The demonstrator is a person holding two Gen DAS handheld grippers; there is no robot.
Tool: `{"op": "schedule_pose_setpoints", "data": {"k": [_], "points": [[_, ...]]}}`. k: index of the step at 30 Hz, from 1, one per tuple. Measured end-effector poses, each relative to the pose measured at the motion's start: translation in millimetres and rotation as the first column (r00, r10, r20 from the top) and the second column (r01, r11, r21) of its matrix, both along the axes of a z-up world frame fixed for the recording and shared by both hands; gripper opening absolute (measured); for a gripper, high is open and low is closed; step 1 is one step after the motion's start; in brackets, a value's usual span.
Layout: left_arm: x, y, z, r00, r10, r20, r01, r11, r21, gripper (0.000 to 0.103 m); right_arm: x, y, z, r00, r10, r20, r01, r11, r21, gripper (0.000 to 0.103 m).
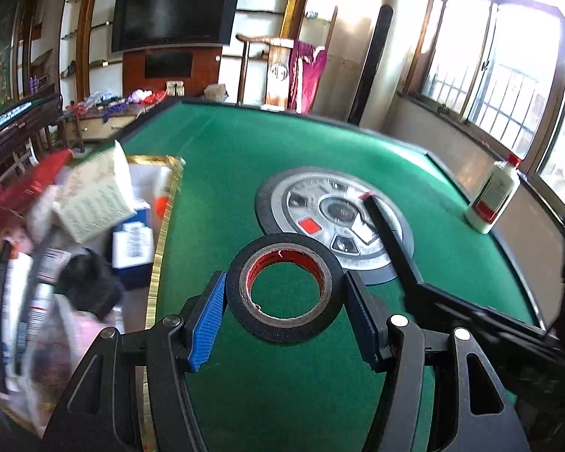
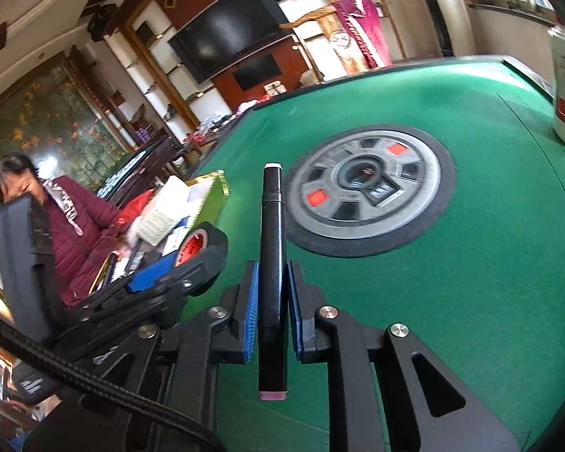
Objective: Organize objects
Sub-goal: 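Carry the tape roll and pink-capped marker over the tray, then release the tape roll into the tray with the left gripper while the right releases the marker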
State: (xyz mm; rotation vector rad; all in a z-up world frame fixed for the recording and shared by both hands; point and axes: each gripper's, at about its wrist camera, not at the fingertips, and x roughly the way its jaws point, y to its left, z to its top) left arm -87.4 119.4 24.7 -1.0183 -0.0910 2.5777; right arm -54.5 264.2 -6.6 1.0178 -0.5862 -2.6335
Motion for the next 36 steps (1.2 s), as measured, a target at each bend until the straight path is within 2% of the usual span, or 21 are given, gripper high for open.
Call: {"op": "schedule_pose_setpoints", "data": {"k": [5, 9, 14, 21, 28, 34, 36], "points": [[9, -41, 24, 0.998, 0.043, -0.049, -0.041, 0.998, 0.039, 0.055, -9, -40, 10, 0.997, 0.071, -0.019, -0.071, 0.998, 0.001, 0.013], [7, -77, 28, 0.993, 0.101, -0.063, -0.098, 0.994, 0.051, 0.056, -21, -75, 14, 0.991, 0.135, -0.022, -0.135, 0.991, -0.011, 0.013], [-9, -123, 18, 0.98, 0.197, -0.022, -0.195, 0.978, 0.071, 0.056, -44, -121, 14, 0.98, 0.198, -0.012, -0.198, 0.98, -0.014, 0.013], [-31, -167, -5, 0.956, 0.291, 0.034, -0.292, 0.954, 0.06, 0.056, -77, -153, 1, 0.979, 0.204, 0.028, -0.203, 0.979, -0.03, 0.013], [-38, -177, -28, 0.953, 0.295, 0.064, -0.297, 0.955, 0.025, 0.056, -92, -167, -16, 0.983, 0.174, 0.059, -0.176, 0.984, 0.013, 0.013], [-33, -172, -29, 0.953, 0.302, 0.014, -0.302, 0.953, -0.03, 0.056, -97, -179, -24, 0.985, 0.162, 0.066, -0.169, 0.977, 0.13, 0.013], [-32, -169, -30, 0.952, 0.305, -0.008, -0.305, 0.951, -0.048, 0.056, -100, -180, -28, 0.985, 0.157, 0.076, -0.166, 0.976, 0.139, 0.013]]}}
